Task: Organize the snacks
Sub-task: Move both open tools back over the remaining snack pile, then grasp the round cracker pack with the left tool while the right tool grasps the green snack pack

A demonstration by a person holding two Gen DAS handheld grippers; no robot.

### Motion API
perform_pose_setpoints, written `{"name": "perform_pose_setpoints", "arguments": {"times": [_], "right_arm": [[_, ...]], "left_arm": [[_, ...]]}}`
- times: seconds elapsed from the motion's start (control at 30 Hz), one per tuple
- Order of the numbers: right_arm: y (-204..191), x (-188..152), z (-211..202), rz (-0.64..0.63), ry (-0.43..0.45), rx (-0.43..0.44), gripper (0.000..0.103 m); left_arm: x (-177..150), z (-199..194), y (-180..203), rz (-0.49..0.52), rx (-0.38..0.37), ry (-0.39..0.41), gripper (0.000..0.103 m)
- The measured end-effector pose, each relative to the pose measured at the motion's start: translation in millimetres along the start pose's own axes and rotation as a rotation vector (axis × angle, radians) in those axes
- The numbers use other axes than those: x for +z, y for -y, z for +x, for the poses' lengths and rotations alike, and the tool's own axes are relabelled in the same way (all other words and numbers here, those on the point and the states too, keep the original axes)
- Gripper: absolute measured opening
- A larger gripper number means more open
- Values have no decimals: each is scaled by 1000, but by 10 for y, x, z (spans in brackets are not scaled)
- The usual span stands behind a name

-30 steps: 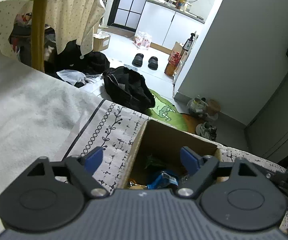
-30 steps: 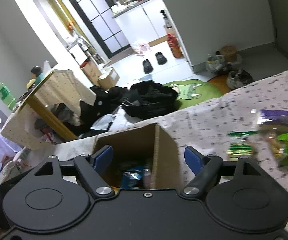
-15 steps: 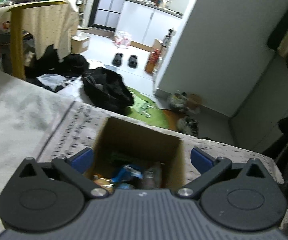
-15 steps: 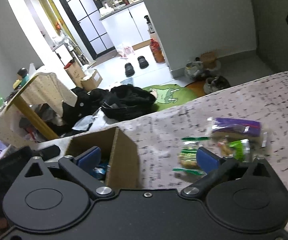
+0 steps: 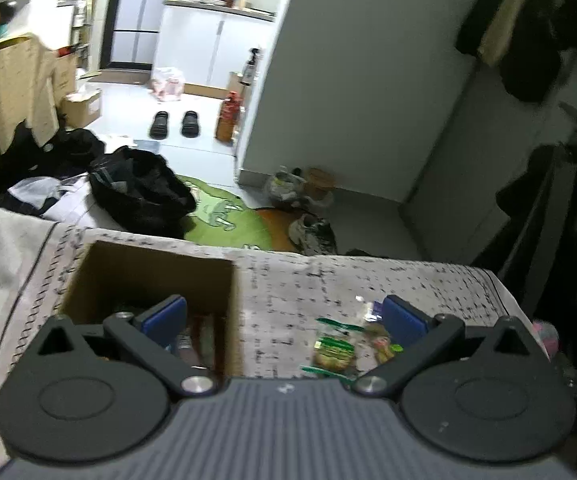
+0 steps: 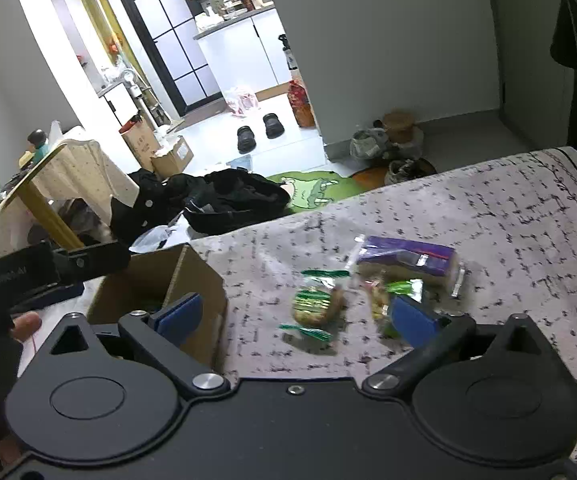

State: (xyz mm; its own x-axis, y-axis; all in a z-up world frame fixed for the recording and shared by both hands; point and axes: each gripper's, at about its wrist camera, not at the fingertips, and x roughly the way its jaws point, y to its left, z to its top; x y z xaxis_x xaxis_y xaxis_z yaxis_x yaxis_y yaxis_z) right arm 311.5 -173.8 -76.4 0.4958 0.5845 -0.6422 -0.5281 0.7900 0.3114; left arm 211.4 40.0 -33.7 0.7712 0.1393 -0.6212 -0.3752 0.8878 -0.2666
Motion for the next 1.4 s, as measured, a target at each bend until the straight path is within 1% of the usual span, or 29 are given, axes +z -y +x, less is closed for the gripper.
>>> {"name": "perform_pose_setpoints", "arguments": {"times": [0.2, 0.27, 0.37, 0.5, 0.63, 0.7, 0.87, 0.93, 0.97, 1.0, 1.1, 1.27, 1.4], "right_arm": [[240, -16, -9, 49, -33, -13, 86], [285, -13, -23, 51, -34, -16, 84], [338, -13, -15, 56, -40, -22, 80], [423, 24, -6, 76, -37, -32, 79], [502, 56, 50, 100, -51, -44, 78], [533, 64, 98, 105, -64, -52, 76], [617, 64, 245, 131, -95, -63, 70], [644, 52, 315, 135, -108, -66, 68], [658, 44, 353, 135, -111, -68, 65], [672, 37, 392, 136, -115, -72, 63], [713, 30, 482, 150, -130, -71, 58], [785, 7, 643, 161, -149, -82, 57], [824, 21, 757, 156, -161, -99, 52]], "left_arm": [[-49, 117, 229, 37, -23, -32, 103], [-50, 164, 295, 52, -36, -50, 103], [-61, 243, 404, 84, -32, -59, 103], [-71, 378, 489, 90, -51, -86, 102], [-104, 503, 560, 107, -52, -112, 101], [-113, 550, 594, 110, -43, -120, 100], [-138, 692, 646, 108, -47, -140, 93], [-161, 764, 665, 111, -39, -148, 87], [-179, 812, 670, 110, -37, -161, 84], [-200, 865, 669, 106, -40, -177, 79], [-265, 1001, 676, 109, -31, -208, 69], [-364, 1219, 623, 73, -17, -246, 65], [-409, 1377, 589, 44, -7, -277, 63]]}}
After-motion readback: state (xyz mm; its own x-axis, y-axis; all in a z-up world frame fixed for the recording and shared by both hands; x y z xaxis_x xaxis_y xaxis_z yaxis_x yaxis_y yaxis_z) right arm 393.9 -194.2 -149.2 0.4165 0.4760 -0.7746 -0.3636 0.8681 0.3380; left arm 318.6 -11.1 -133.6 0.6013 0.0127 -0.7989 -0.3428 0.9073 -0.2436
